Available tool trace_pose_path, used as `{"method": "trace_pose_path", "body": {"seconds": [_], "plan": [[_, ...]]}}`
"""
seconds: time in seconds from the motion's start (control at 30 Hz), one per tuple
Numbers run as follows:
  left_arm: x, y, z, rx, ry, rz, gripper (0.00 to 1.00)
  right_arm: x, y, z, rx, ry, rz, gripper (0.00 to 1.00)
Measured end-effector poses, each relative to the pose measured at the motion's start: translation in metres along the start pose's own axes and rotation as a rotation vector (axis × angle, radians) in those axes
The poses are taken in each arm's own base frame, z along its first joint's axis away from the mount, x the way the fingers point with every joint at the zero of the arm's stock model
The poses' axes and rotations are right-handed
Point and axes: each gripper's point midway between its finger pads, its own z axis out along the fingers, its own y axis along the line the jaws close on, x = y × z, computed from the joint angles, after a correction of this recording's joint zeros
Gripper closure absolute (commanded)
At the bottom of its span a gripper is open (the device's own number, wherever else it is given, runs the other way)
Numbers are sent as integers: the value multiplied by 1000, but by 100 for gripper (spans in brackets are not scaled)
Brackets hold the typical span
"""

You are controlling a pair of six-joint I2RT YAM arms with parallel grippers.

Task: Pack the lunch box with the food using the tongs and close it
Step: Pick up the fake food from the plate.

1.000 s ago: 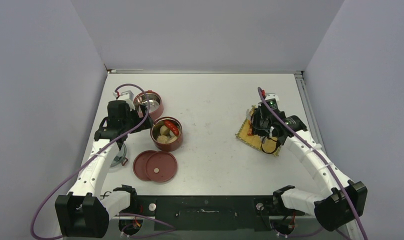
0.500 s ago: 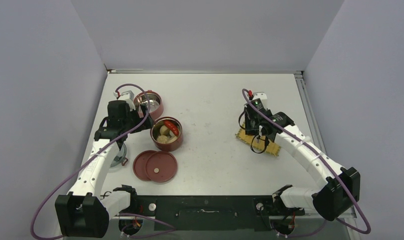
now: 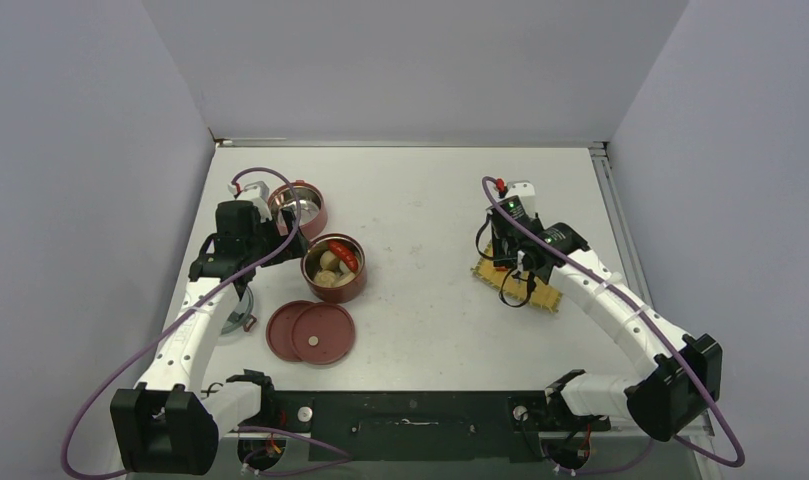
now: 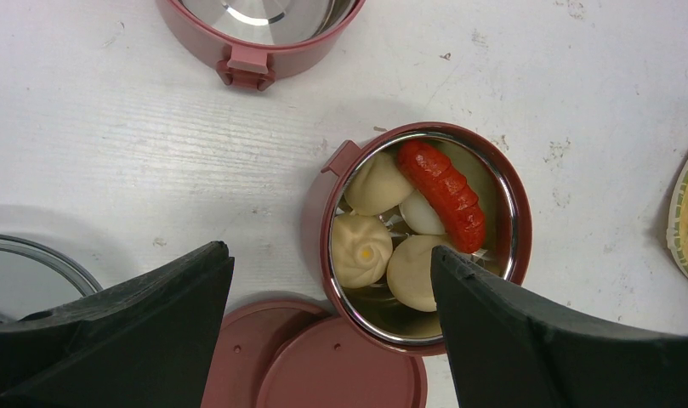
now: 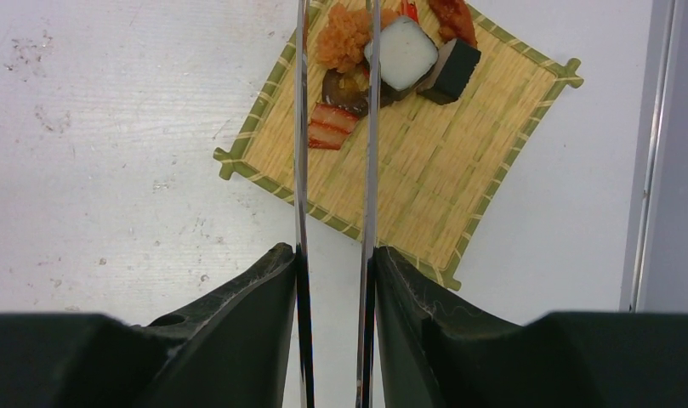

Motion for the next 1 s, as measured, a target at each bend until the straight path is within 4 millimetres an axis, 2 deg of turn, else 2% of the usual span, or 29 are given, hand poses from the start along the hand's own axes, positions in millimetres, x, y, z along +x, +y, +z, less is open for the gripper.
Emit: {"method": "trace_pose_path", "body": {"seconds": [0.43,1.0], "plan": [[1,-1,0,7,4,-1,15,17,0,17,41,66,-59,66],[1,-2,0,10,5,-2,15,27,2,25,63,93,-97,64]]}}
